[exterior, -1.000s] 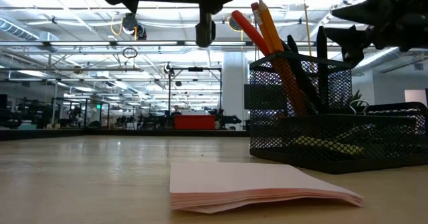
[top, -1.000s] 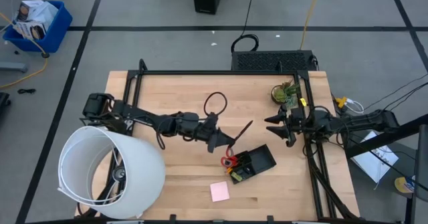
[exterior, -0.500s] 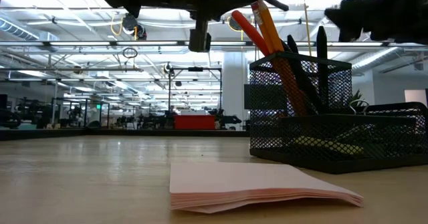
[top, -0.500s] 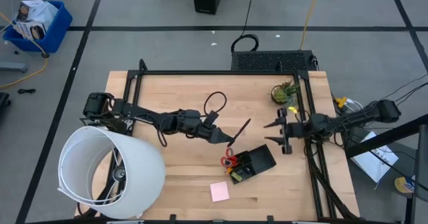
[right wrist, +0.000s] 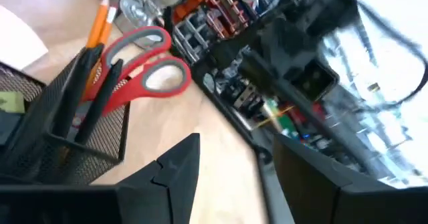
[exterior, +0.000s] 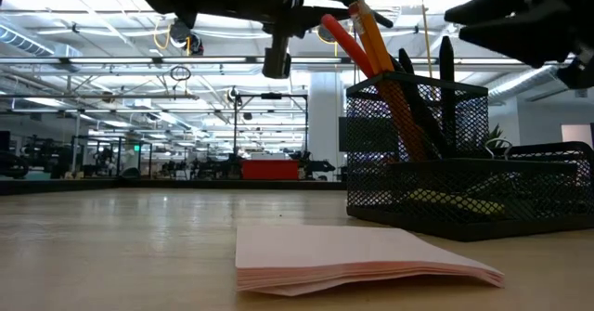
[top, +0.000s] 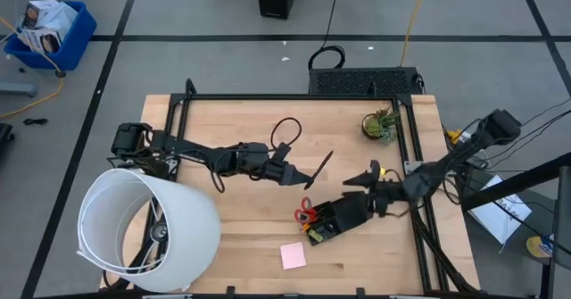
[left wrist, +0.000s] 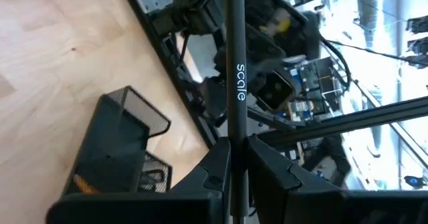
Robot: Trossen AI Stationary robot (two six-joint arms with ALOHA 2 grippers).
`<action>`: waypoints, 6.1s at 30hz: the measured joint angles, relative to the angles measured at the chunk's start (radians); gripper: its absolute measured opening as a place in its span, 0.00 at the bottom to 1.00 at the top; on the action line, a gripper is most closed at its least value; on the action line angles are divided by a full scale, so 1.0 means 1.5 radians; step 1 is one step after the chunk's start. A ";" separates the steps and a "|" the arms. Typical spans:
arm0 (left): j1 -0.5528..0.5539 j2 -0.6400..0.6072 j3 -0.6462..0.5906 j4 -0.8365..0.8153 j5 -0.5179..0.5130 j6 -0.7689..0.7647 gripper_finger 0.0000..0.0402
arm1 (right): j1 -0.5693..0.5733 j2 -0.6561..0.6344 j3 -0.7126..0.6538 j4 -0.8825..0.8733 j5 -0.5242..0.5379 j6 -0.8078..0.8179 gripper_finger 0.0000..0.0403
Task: Pick and place office supplies into organizer
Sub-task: Put the black pen into the black desk organizer, then put the pink sticky notes into the black desk organizer
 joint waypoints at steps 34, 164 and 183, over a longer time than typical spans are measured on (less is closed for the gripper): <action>0.001 0.000 0.000 -0.001 0.004 -0.001 0.10 | -0.033 0.390 0.245 0.230 0.293 -0.530 0.36; 0.052 -0.397 -0.653 0.399 0.062 0.719 0.46 | -0.005 0.465 0.081 0.460 -0.084 0.558 0.09; 0.077 -0.529 -0.654 0.200 0.059 0.721 0.46 | -0.035 0.527 0.083 0.524 -0.091 0.545 0.22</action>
